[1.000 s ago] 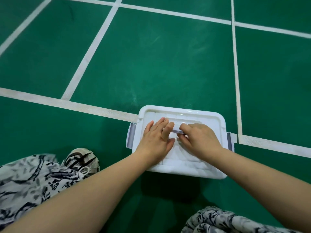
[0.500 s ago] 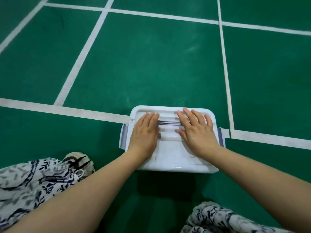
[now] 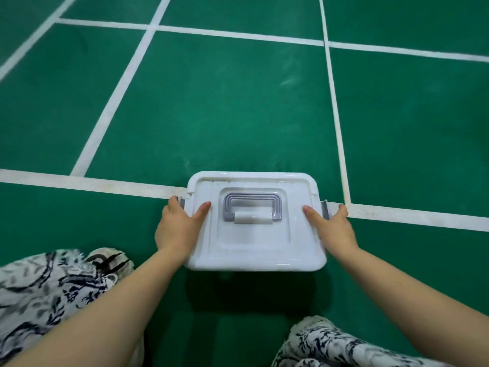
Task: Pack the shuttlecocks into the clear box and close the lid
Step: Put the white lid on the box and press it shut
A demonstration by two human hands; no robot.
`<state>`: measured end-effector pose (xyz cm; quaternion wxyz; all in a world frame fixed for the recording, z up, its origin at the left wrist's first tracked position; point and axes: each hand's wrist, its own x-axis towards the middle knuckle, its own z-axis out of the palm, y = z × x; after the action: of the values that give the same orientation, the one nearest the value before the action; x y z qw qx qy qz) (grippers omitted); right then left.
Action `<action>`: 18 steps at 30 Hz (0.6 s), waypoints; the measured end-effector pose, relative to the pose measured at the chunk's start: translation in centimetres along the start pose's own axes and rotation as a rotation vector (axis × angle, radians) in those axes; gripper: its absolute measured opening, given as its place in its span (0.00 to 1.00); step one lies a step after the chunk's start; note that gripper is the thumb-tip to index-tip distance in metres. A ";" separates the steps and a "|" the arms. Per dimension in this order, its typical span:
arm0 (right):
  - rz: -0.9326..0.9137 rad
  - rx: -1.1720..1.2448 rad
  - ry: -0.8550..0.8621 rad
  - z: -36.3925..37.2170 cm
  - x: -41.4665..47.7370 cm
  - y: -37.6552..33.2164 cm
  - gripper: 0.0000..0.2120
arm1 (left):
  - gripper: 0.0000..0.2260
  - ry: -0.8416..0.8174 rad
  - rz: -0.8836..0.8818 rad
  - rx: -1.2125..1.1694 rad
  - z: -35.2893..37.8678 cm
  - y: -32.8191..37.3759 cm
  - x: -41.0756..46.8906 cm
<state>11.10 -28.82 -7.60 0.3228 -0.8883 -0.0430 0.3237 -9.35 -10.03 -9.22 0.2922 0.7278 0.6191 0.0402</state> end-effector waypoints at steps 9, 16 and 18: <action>-0.065 0.092 0.007 0.4 0.4 0.2 0.21 | 0.20 0.073 0.054 0.055 0.3 0.3 -0.3; -0.087 0.318 -0.107 1.0 0.8 0.3 0.13 | 0.17 -0.074 -0.067 -0.267 0.2 0.4 0.2; -0.112 0.340 -0.127 1.0 0.8 0.2 0.10 | 0.17 -0.102 -0.083 -0.334 0.2 0.2 0.4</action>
<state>11.09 -28.23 -8.75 0.4823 -0.7951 -0.0575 0.3632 -8.96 -9.73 -9.45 0.4414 0.6441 0.6178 0.0933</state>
